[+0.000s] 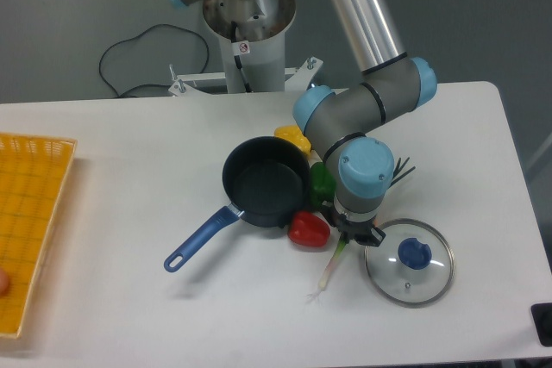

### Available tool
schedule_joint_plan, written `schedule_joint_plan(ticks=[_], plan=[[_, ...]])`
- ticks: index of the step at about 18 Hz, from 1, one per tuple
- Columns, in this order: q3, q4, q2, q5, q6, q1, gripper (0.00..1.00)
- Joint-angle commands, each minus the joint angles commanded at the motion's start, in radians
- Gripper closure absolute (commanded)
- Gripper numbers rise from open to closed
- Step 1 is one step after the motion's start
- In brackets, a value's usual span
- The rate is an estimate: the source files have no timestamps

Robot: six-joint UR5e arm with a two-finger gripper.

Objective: Pick up the green onion
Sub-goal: 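Lift the held green onion up off the table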

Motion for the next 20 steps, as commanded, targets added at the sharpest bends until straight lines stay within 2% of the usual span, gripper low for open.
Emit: schedule_joint_plan(ticks=[11,20], plan=[[0.011,-0.005,0.106,-0.17,-0.026,0.052,0.97],[0.026,-0.02,0.167,-0.167,-0.051,0.049,0.99]])
